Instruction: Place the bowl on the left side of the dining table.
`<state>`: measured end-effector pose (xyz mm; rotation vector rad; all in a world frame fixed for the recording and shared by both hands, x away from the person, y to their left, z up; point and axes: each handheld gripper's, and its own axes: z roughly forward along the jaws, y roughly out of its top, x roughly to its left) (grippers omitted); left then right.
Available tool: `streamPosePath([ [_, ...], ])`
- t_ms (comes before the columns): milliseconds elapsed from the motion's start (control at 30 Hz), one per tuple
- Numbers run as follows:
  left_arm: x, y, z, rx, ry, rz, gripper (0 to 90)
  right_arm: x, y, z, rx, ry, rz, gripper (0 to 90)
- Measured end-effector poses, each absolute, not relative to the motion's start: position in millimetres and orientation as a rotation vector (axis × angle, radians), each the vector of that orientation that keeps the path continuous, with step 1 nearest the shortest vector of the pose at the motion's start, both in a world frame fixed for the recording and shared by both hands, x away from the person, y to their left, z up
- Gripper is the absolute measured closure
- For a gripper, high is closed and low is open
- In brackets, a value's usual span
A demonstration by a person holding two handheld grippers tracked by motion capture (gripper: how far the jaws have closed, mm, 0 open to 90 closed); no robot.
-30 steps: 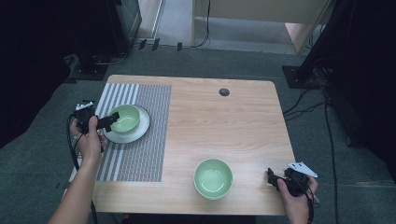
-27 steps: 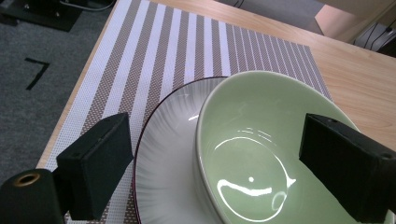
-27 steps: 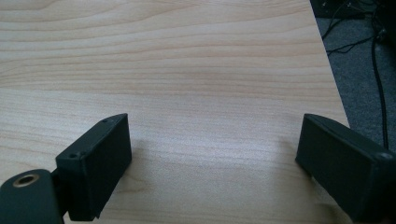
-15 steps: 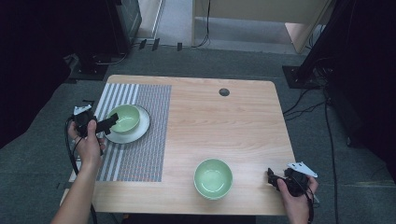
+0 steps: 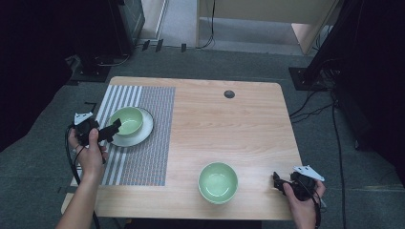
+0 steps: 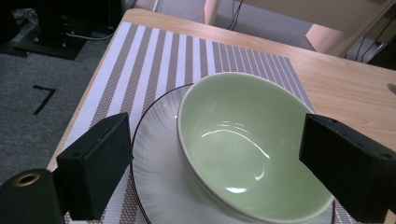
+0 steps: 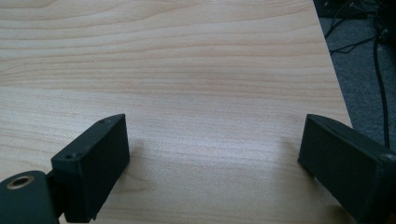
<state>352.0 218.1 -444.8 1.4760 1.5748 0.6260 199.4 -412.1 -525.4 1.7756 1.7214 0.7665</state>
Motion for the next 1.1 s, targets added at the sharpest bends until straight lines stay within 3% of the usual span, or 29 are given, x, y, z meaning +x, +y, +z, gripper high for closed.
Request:
streamPosePath([
  [1100, 308, 223, -459, 1.503, 1.533, 0.667, 9.2, 199, -412, -525, 1.776, 1.722, 0.766, 8.3],
])
